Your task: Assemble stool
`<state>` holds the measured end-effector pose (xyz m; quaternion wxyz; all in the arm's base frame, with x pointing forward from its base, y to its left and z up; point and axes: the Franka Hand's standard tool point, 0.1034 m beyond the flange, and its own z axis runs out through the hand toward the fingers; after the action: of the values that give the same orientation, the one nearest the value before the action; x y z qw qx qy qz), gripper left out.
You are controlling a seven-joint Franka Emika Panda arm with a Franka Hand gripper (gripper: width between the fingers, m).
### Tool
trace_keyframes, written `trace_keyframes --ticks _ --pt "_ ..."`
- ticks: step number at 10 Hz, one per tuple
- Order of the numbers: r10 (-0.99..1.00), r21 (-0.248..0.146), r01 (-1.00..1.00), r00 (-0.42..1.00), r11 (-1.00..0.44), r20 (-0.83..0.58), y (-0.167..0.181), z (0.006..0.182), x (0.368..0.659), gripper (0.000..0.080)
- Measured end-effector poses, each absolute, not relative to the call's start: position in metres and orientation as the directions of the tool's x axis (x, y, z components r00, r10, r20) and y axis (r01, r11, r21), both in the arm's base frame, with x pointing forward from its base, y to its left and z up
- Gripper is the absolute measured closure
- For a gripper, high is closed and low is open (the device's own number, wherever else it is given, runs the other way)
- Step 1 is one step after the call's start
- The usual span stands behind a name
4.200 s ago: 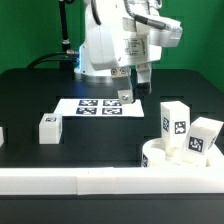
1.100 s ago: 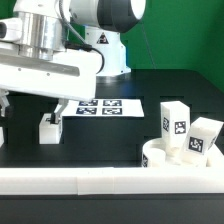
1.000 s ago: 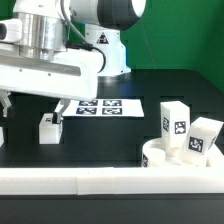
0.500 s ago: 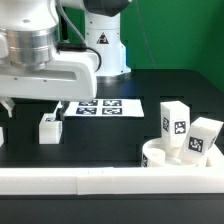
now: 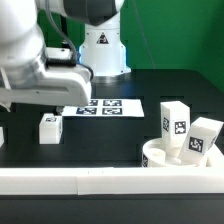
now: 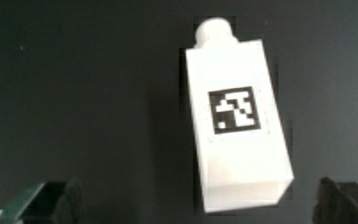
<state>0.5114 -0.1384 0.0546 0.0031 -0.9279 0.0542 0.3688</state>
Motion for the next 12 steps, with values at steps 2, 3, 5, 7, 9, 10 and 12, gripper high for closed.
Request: trace_keyframes --ticks 2,3,5,7,9,10,12 --pt "-0.071 0.011 -0.095 0.66 -0.995 -0.748 -0.129 0.048 0.511 0.0151" --pt "-0.076 0.016 -0.096 0.669 -0.995 -0.739 -0.131 0.048 0.512 0.0151" --pt "-0.069 0.01 -0.091 0.669 -0.996 -0.74 -0.13 0.047 0.512 0.0151" --pt "-0.008 -0.04 -0.056 0.665 -0.998 -0.747 -0.115 0.04 0.51 0.0151" --pt "-0.013 -0.037 -0.062 0.664 -0.997 -0.747 -0.117 0.04 0.509 0.0151" --pt "-0.008 -0.043 -0.06 0.664 -0.997 -0.748 -0.118 0.039 0.508 0.0151" --pt "0.005 -0.055 -0.053 0.679 -0.997 -0.734 -0.122 0.025 0.502 0.0151"
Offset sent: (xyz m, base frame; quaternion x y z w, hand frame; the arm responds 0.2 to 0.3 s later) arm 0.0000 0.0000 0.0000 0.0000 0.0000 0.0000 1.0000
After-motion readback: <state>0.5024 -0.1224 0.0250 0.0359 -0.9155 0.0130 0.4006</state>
